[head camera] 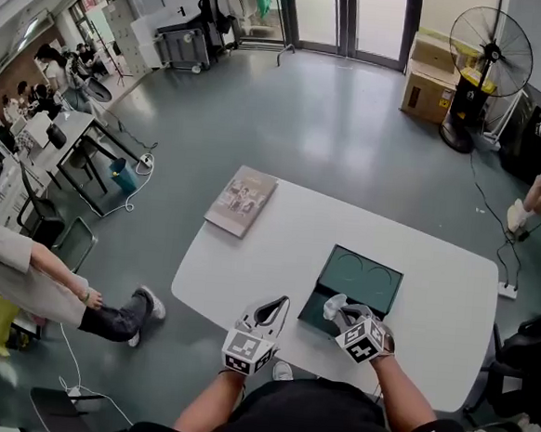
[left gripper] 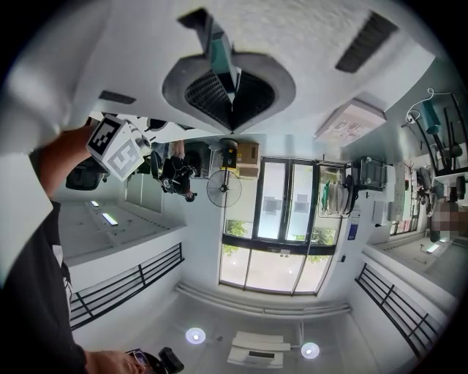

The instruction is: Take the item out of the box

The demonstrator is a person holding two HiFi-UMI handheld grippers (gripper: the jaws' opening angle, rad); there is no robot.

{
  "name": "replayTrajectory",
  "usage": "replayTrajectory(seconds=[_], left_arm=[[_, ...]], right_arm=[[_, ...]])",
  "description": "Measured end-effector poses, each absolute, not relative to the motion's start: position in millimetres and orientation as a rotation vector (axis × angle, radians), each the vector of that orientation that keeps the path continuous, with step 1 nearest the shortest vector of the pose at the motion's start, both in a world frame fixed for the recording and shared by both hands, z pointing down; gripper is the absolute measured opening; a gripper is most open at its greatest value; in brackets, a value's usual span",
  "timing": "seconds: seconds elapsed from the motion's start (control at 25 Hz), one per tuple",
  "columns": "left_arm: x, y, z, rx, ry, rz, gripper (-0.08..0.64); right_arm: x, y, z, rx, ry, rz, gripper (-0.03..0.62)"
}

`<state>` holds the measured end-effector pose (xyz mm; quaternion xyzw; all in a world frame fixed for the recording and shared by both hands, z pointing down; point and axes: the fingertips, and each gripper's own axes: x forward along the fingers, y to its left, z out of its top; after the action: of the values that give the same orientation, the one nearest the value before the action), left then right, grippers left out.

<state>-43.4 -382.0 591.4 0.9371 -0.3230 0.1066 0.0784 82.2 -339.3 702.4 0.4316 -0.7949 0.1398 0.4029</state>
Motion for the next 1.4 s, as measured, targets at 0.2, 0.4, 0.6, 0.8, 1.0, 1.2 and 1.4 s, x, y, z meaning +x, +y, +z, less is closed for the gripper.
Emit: replayTrajectory(seconds=[0.2, 0.4, 0.6, 0.8, 1.0, 1.2, 1.4], left_arm=[[-39, -382, 590, 2.816, -0.959, 0.324, 0.011], [-36, -384, 585, 2.824, -0.958, 0.321, 0.011], [-37, -384, 584, 2.825, -0.964, 0.311, 0.011], [-36, -386, 574, 2.832, -0.969, 0.293, 0.011], [-32, -388, 560, 2.846, -0.978, 0.251, 0.011], [-35, -391, 545, 2.871, -0.99, 0.195, 0.011], [-34, -391, 532, 2.881, -1.012, 0.162, 0.011]], right_arm=[[88, -352, 657, 1.252, -2.07, 0.299, 0.02], [97, -360, 614, 1.433, -2.136, 0.257, 0.02], [104, -365, 567, 1.608, -2.211, 0.191, 0.02], [110, -367, 510, 1.781, -2.274, 0.058, 0.02], [117, -362, 465, 1.927, -2.338, -0.022, 0.02], [120, -356, 438, 2.008, -2.366, -0.119, 0.02], [115, -348, 426, 2.021, -2.38, -0.169, 0.018]])
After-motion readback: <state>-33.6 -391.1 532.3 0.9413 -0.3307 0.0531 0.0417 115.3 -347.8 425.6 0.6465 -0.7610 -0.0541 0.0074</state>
